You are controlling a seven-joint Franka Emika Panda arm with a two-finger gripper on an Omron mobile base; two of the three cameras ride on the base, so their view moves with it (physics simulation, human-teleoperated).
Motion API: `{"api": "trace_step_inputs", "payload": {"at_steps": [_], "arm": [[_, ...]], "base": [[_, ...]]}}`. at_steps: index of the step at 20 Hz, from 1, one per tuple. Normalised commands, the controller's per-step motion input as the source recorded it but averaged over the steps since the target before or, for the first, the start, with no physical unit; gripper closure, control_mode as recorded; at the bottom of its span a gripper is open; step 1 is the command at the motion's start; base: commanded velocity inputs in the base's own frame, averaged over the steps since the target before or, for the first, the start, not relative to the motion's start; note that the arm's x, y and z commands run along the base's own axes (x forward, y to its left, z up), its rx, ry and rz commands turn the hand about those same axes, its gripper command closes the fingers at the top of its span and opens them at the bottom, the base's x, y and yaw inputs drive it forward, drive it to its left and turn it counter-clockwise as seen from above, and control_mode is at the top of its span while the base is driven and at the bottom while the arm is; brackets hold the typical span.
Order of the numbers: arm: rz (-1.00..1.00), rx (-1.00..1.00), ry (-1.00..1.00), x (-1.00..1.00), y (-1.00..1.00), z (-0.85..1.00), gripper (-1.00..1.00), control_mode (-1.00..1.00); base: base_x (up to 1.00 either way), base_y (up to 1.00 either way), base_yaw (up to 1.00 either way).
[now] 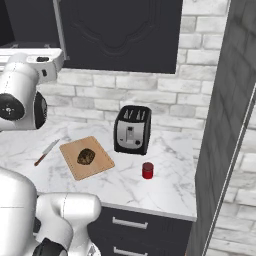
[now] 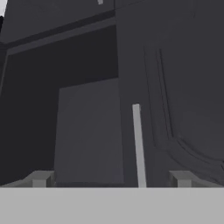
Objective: Pick the bread, place it on the cutting board, pick the jam, place it on the counter, and close the cabinet.
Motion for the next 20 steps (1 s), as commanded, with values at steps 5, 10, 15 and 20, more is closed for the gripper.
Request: {"api": "trace_step_inputs", "payload": {"at_steps": [5,10,15,20], "arm": [[-0.02,-0.01,0.01,-0.48,0.18,0.11,-1.00,-1.00],[-0.05,0.00,0.06,-0.57,0.26,0.11,-1.00,-1.00],[-0.06,0.00,0.07,-0.50,0.26,0.16,-1.00,-1.00],[-0.06,0.00,0.07,-0.47,0.13,0.29,-1.00,-1.00]], "base": [[0.00,0.00,0.00],[0.00,0.00,0.00],[0.00,0.00,0.00],[0.00,0.00,0.00]]}}
